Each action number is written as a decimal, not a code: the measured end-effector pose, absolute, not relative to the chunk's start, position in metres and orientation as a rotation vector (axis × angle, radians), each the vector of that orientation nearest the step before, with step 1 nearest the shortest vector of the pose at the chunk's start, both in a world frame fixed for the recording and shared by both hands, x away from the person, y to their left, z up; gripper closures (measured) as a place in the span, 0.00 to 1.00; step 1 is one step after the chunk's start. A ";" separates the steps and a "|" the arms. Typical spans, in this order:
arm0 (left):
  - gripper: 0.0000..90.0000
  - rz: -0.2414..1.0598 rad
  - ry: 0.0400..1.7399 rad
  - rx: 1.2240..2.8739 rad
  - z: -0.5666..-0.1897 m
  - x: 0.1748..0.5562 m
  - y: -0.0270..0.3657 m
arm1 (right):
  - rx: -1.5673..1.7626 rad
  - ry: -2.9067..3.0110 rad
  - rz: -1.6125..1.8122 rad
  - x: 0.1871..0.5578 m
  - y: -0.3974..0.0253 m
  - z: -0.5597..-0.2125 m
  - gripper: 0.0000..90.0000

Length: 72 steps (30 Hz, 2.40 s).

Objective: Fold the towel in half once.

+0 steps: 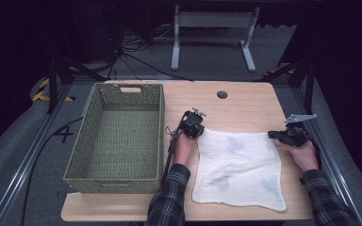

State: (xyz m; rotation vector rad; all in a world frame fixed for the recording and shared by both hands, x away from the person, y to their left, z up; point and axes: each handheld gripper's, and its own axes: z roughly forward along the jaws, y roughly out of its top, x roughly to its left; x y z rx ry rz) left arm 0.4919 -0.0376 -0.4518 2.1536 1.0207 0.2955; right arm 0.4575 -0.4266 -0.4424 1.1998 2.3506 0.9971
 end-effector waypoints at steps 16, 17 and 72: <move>0.97 0.391 1.002 2.043 -0.446 0.441 -0.028 | 1.128 2.364 1.052 0.416 -0.435 -0.430 0.97; 0.97 0.394 0.994 2.045 -0.446 0.438 -0.028 | 1.130 2.362 1.050 0.414 -0.435 -0.429 0.97; 0.97 0.490 1.085 2.073 -0.446 0.383 -0.016 | 1.030 2.409 1.018 0.402 -0.410 -0.432 0.97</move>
